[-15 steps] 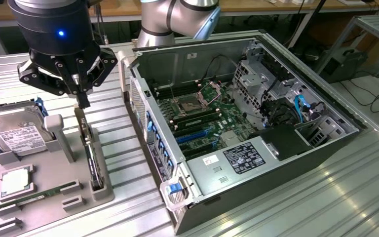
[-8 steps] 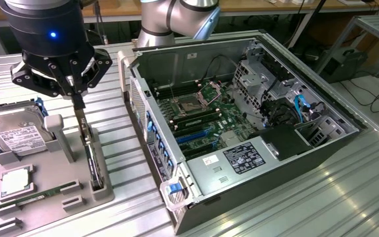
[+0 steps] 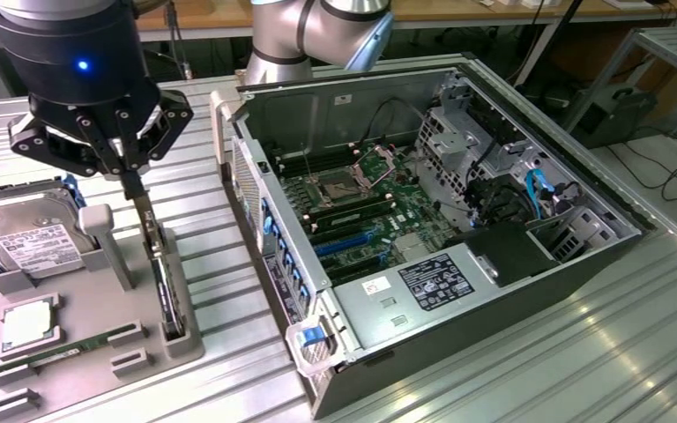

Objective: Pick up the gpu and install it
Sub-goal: 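Reach for the gpu, then pick up the gpu and move the gpu toward the slot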

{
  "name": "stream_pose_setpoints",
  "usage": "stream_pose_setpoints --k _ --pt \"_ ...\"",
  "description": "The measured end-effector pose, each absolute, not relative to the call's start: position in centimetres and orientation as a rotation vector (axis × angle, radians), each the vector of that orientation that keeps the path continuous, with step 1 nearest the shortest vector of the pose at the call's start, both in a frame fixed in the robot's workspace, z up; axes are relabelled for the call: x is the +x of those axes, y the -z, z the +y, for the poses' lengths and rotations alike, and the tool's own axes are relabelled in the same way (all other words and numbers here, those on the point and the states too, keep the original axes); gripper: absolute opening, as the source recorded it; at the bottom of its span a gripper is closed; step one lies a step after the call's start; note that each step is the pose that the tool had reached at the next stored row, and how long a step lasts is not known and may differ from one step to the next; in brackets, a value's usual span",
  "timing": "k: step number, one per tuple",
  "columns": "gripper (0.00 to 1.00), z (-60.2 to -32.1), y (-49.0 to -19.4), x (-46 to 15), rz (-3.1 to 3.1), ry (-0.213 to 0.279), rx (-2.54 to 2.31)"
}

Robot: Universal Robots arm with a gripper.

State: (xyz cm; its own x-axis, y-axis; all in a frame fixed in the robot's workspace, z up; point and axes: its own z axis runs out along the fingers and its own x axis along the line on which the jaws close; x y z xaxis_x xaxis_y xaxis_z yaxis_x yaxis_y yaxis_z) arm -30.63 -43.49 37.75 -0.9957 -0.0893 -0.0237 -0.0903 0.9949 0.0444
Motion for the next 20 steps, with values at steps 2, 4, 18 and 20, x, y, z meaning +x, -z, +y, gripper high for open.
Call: stream_pose_setpoints --k 2,4,18,20 --pt "0.11 -43.51 -37.73 -30.79 3.116 -0.071 -0.14" --pt "0.11 -43.52 -37.72 -30.94 3.116 -0.071 -0.14" --pt "0.11 -43.52 -37.71 -30.99 3.116 -0.071 -0.14" --pt "0.17 -43.52 -37.71 -30.99 3.116 -0.071 -0.14"
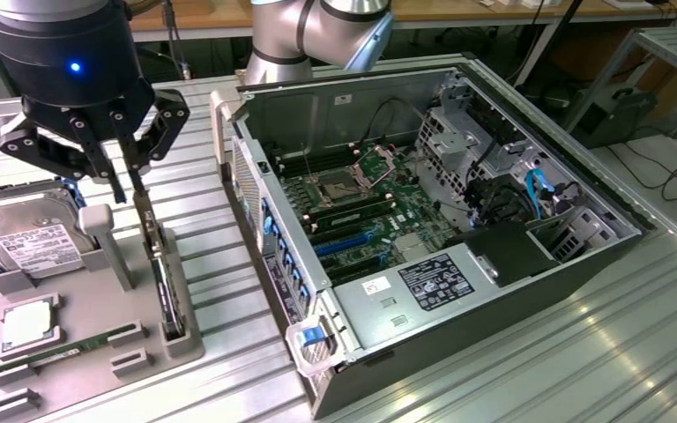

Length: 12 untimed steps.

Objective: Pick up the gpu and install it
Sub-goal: 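Pick up the gpu and move the gpu toward the slot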

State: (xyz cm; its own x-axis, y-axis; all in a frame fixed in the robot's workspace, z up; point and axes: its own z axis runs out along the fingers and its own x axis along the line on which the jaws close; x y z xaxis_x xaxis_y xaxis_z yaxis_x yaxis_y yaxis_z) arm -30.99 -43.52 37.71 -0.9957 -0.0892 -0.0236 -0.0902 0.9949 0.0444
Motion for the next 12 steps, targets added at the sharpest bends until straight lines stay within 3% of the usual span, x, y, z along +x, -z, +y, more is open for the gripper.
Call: stream_pose_setpoints --k 7,8,9,12 --pt "0.54 -43.52 -37.71 -30.99 3.116 -0.071 -0.14" --pt "0.54 -43.52 -37.71 -30.99 3.116 -0.071 -0.14" --pt "0.6 -43.52 -37.71 -30.99 3.116 -0.071 -0.14" --pt "0.6 -43.52 -37.71 -30.99 3.116 -0.071 -0.14"
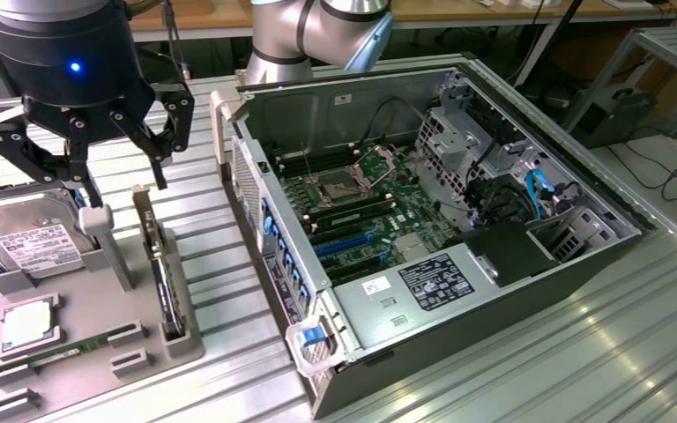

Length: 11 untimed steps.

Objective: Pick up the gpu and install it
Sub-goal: 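Pick up the gpu and move the gpu toward the slot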

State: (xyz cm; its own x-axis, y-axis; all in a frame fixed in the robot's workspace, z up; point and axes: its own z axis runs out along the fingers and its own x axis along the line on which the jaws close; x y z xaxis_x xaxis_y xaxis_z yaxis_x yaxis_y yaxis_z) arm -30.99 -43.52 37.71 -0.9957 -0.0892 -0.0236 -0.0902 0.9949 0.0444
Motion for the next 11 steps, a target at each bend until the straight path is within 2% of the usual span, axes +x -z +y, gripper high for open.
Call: stream_pose_setpoints --k 11 --pt "0.6 -43.52 -37.5 -31.0 3.117 -0.07 -0.096"
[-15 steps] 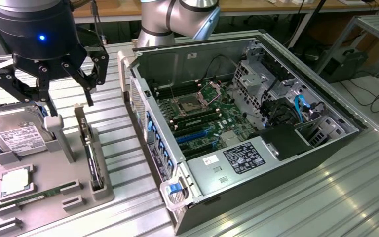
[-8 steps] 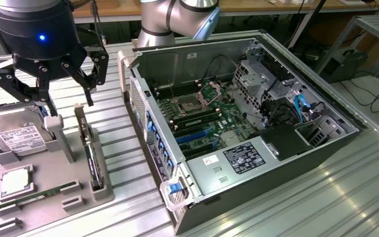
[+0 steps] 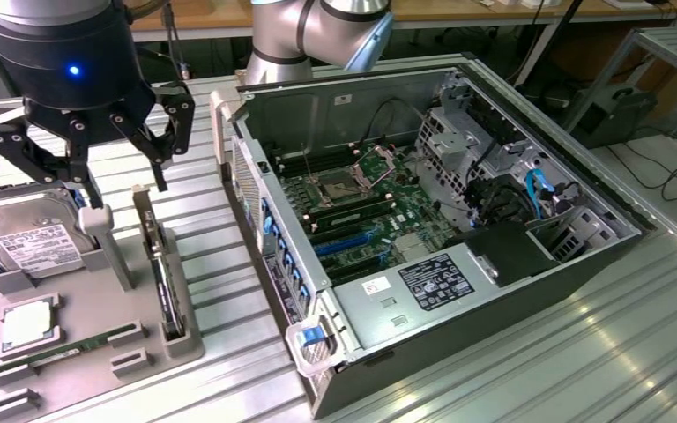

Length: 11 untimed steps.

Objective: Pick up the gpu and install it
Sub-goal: 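Pick up the gpu and move the gpu toward the slot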

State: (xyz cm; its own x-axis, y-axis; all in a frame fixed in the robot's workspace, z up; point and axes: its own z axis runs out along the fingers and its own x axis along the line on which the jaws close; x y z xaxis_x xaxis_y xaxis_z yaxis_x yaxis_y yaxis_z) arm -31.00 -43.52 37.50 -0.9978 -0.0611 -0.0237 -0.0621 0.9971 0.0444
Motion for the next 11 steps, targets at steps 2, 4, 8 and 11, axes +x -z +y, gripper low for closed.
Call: stream_pose_setpoints --k 2,4,8,11 --pt "0.6 -43.52 -37.5 -31.0 3.117 -0.07 -0.096" --pt "0.6 -43.52 -37.48 -31.0 3.117 -0.07 -0.096" --pt "0.6 -43.52 -37.38 -31.0 3.117 -0.068 -0.096" --pt "0.6 -43.52 -37.21 -31.0 3.117 -0.061 -0.096"
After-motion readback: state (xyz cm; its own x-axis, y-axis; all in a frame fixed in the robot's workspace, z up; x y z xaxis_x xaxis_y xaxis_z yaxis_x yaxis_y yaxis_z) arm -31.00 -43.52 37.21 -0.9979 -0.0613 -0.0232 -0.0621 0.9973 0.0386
